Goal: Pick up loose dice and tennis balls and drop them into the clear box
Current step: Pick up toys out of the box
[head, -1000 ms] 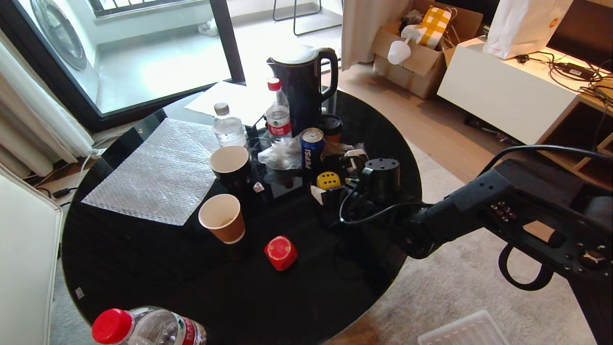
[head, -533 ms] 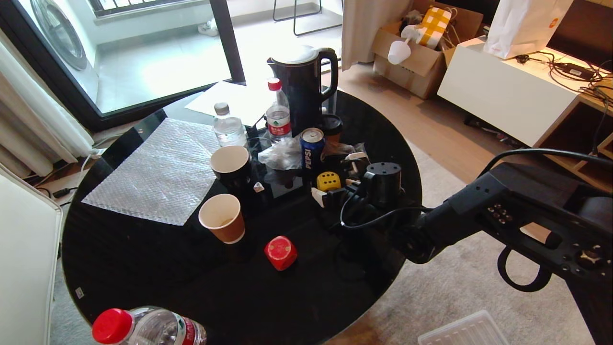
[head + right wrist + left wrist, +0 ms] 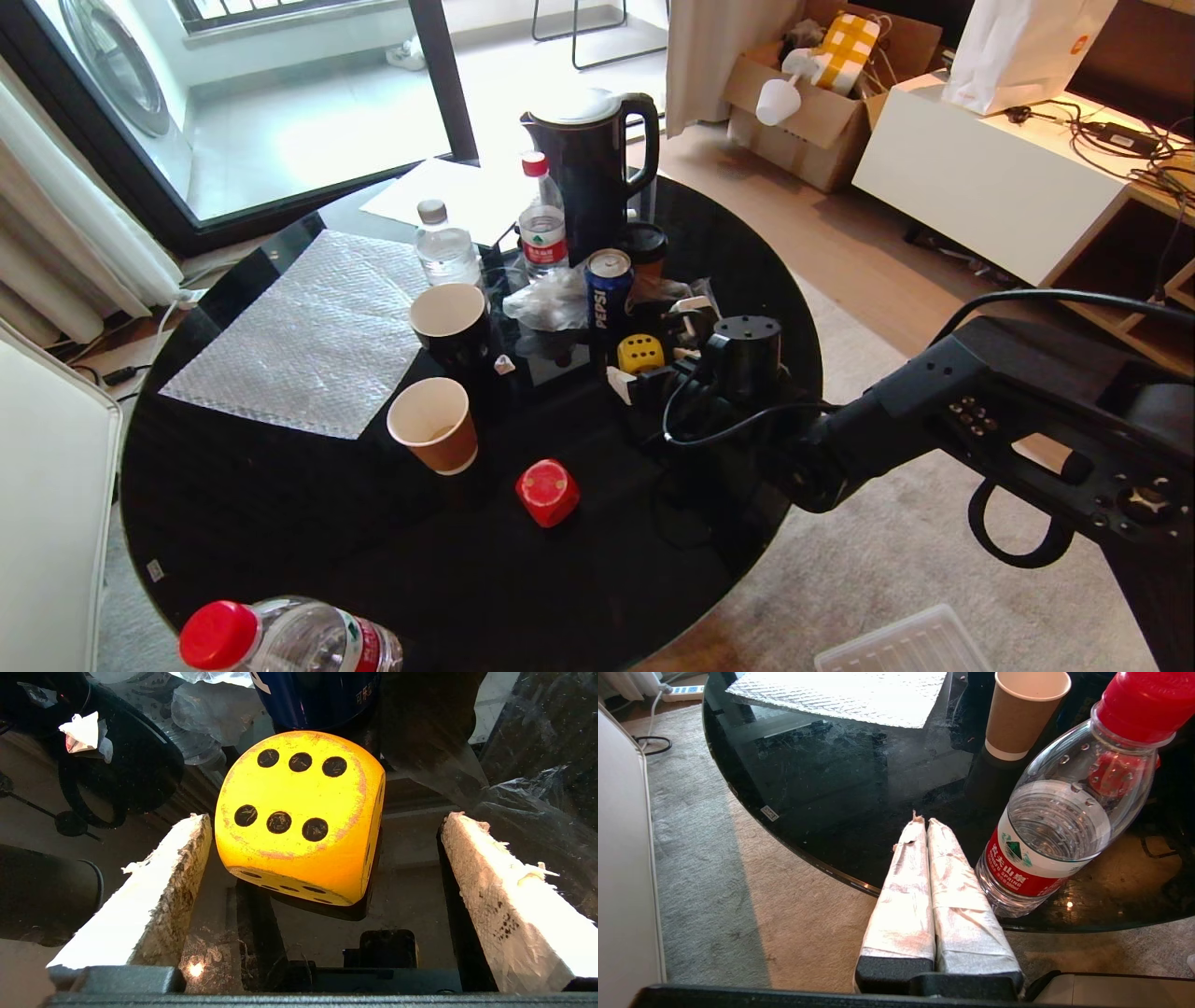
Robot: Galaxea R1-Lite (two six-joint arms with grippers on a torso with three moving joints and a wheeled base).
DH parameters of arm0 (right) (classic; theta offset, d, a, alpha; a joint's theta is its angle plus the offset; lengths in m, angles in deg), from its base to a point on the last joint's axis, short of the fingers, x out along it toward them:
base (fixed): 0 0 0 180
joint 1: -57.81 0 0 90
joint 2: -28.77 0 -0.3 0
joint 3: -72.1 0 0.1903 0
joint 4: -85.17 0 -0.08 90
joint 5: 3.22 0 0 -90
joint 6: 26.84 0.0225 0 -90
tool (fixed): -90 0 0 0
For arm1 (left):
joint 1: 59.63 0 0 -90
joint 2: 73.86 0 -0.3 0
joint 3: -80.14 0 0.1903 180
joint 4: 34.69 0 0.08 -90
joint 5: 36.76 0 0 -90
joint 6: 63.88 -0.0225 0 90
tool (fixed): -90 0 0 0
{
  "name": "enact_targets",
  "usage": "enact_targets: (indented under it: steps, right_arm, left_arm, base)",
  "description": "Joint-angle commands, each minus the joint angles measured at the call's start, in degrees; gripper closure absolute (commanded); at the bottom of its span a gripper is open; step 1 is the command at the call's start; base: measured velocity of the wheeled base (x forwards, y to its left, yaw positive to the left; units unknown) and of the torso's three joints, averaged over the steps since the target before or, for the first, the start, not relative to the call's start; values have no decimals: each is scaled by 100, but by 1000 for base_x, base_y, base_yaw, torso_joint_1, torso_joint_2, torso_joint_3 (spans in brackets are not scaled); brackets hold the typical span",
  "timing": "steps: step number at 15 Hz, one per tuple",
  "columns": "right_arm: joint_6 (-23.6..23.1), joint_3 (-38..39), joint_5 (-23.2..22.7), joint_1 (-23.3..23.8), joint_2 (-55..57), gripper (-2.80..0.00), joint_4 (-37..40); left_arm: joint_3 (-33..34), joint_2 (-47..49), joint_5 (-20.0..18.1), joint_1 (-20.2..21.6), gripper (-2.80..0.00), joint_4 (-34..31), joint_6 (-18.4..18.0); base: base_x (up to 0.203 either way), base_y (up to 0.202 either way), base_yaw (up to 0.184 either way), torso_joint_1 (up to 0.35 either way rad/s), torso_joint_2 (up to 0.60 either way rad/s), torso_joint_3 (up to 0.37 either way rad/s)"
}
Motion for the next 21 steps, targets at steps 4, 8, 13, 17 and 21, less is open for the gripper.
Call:
enact_targets:
  steps: [4,8,13,17,21]
  right_arm:
    - [-22,7,8,-2,-12,-280,-31]
    - [-515,20,-4,-2,36,-280,-159]
    - [-474,81,-7,-2,-59,-280,-210]
    - [-447,244,44,12,-150,-280,-186]
    - [-421,354,19,33,-155,0,-324]
  left_arm:
    - [0,0,4,0,0,8,2]
    - [0,0,4,0,0,0,2]
    - [0,0,4,0,0,8,2]
    - [0,0,4,0,0,0,2]
    - [0,0,4,0,0,0,-7]
  base:
    - [0,0,0,0,0,0]
    - [0,0,0,0,0,0]
    - [0,0,0,0,0,0]
    - [0,0,0,0,0,0]
    - [0,0,0,0,0,0]
